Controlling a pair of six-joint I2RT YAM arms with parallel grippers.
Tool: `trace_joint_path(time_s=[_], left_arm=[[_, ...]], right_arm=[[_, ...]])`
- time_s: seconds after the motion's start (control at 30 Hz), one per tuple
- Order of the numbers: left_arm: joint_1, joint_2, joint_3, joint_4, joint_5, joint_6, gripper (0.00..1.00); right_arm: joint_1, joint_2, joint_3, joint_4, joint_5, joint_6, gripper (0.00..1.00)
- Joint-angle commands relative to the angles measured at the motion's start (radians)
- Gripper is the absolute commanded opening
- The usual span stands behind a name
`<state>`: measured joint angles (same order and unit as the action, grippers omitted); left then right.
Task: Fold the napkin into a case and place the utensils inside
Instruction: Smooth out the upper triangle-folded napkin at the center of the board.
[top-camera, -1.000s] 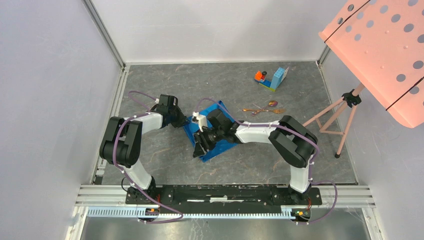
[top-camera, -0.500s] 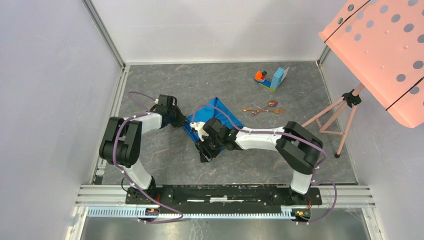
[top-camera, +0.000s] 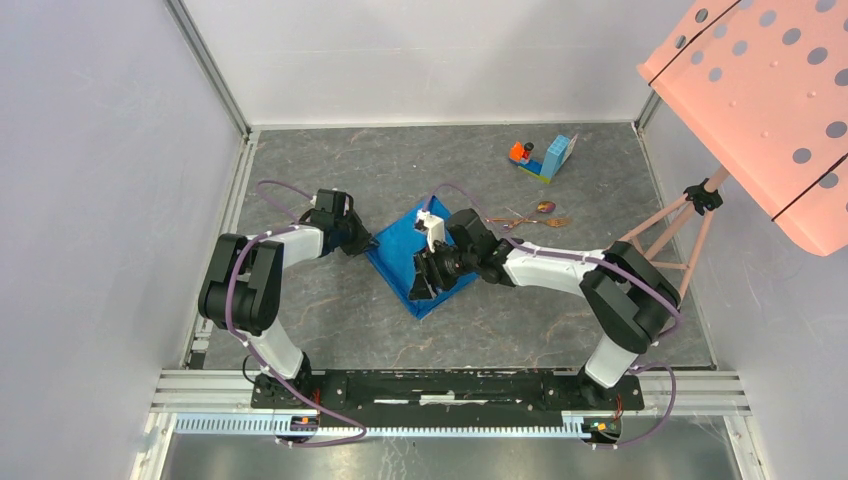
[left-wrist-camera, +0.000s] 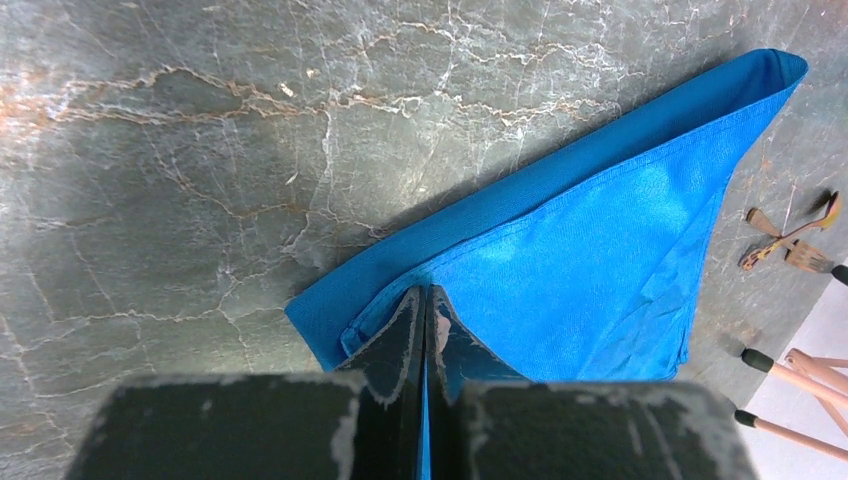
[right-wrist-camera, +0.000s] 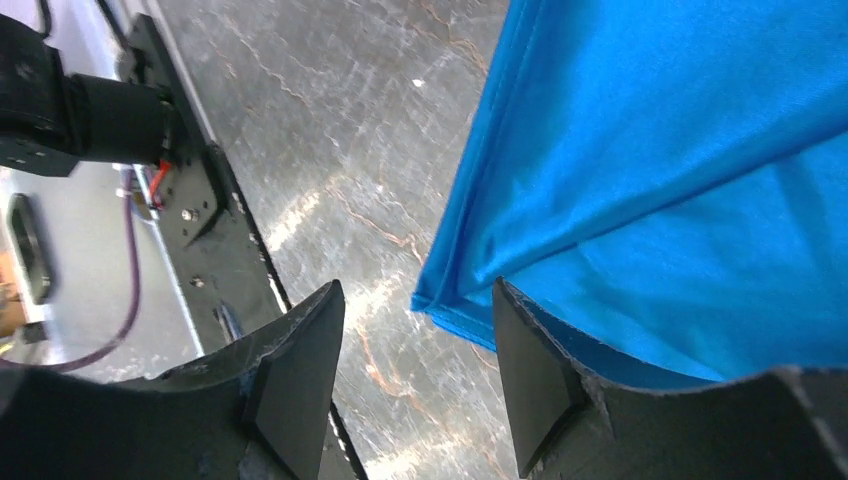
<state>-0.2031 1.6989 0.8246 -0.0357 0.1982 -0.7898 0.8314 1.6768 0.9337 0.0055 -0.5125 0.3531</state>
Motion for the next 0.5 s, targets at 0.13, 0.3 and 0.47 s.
trace_joint_path(time_s=[0.13, 0.3, 0.47], left_arm=[[0.007, -0.02, 0.024, -0.121, -0.004, 0.104, 0.02], [0.007, -0.016, 0.022, -0.119, 0.0, 0.1, 0.02], [0.007, -0.012, 0.02, -0.117, 0.0, 0.102, 0.02]], right_arm=[[-0.018, 0.084, -0.058, 0.295, -0.178, 0.168, 0.55], [-0.027, 0.09, -0.097, 0.307, -0.141, 0.163, 0.49], [-0.029, 0.086, -0.11, 0.292, -0.128, 0.142, 0.51]])
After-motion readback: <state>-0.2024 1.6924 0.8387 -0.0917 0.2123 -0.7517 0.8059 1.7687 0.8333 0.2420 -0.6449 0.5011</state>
